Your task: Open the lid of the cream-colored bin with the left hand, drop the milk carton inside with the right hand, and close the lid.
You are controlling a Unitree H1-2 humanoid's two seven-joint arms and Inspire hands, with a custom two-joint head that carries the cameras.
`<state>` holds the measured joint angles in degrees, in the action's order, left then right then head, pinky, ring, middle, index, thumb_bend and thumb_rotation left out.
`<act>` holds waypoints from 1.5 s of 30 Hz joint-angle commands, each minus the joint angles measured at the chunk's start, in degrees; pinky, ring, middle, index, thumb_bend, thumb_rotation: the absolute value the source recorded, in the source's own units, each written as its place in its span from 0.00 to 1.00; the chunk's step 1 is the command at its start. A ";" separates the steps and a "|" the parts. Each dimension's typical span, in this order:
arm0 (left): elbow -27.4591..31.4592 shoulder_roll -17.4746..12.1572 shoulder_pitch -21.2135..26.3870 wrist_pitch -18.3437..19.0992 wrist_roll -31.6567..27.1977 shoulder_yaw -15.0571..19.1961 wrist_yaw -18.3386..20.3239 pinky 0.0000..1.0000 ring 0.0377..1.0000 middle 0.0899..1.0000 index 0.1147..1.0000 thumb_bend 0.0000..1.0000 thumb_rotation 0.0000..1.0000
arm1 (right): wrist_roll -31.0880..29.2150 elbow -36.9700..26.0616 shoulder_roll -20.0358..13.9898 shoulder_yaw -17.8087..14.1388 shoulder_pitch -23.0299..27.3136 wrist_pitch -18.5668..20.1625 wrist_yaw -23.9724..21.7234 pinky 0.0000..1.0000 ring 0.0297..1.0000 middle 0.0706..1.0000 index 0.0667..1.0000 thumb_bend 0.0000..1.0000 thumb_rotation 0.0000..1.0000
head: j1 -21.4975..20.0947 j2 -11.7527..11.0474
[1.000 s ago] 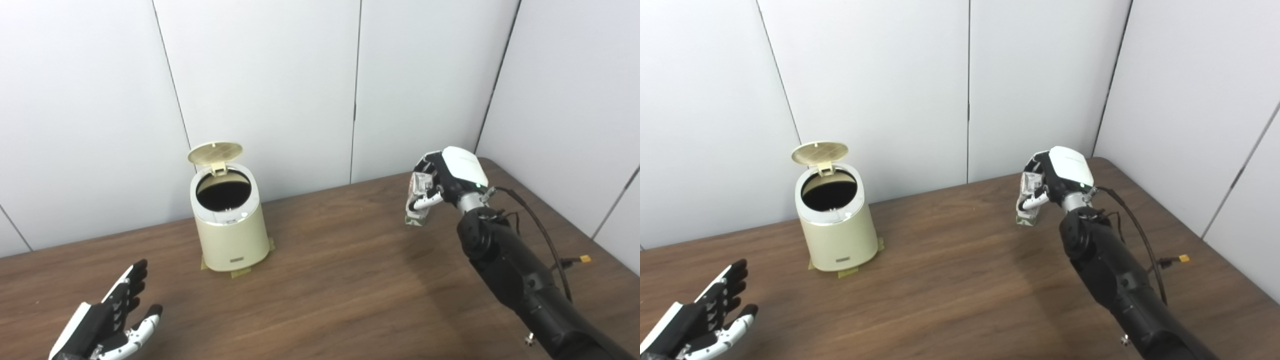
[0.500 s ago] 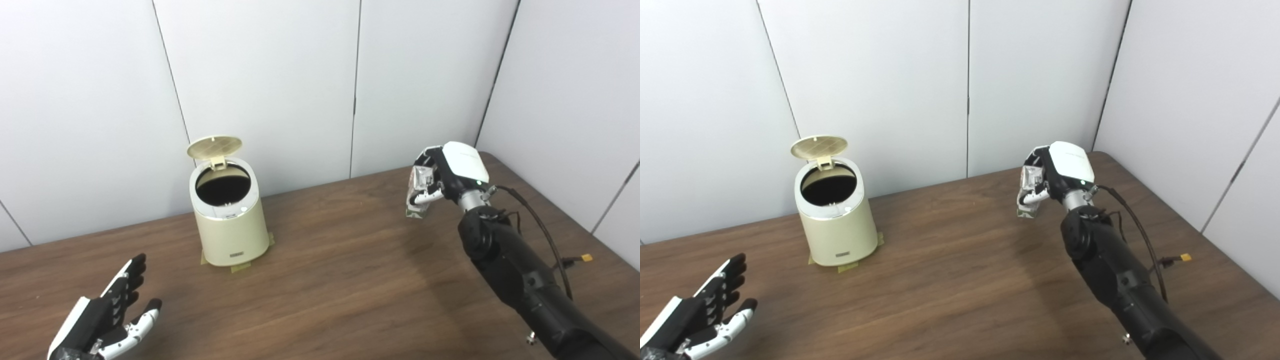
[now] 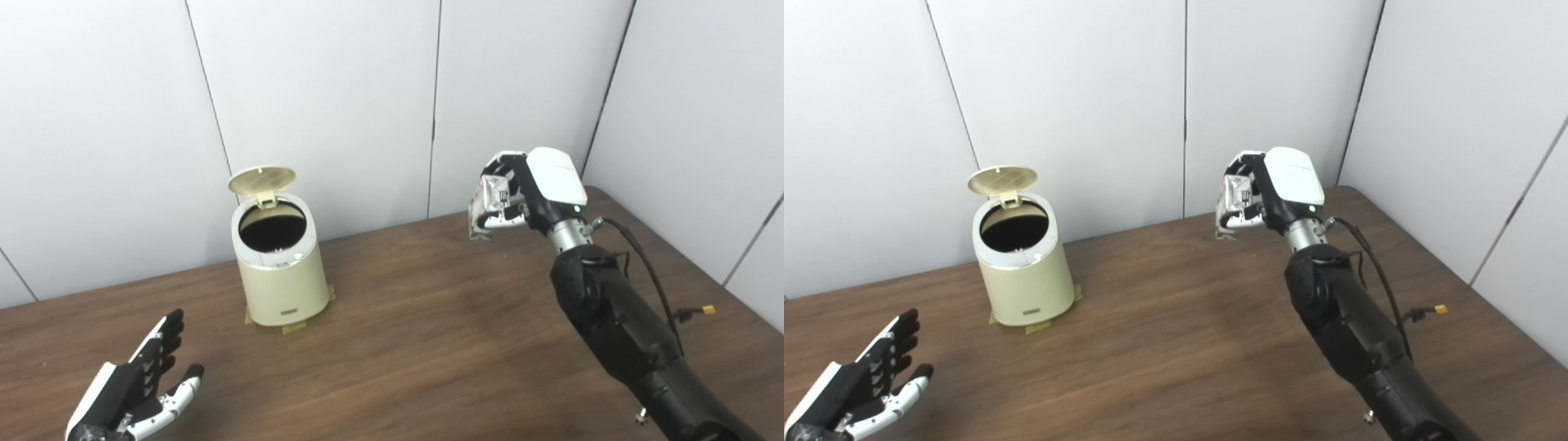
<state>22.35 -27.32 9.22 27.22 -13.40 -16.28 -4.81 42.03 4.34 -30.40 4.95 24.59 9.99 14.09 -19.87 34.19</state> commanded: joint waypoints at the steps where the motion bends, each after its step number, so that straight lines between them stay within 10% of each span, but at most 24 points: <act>1: 0.89 0.17 1.24 -0.31 1.48 0.95 -0.02 1.00 1.00 0.99 1.00 0.22 0.09 | 0.67 -3.92 0.02 -0.60 3.59 -2.64 1.48 0.30 0.37 0.47 0.50 0.49 0.00 | 1.16 0.13; 23: -2.12 9.82 -2.47 -0.46 14.17 4.11 5.06 0.98 0.98 0.97 1.00 0.34 0.49 | 1.60 -9.15 12.66 2.60 10.39 -10.54 -0.23 0.33 0.37 0.48 0.49 0.50 0.00 | 14.47 -2.94; 45: -3.02 17.48 -4.49 -1.35 20.71 6.71 6.97 0.97 0.97 0.97 1.00 0.39 0.54 | 3.12 -1.80 20.45 5.20 18.83 -17.72 4.14 0.33 0.36 0.47 0.48 0.50 0.00 | 21.80 -4.07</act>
<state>18.76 -9.93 3.53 27.18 6.79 -10.07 2.26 44.97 3.20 -10.46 10.20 39.52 -6.40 16.74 1.84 30.06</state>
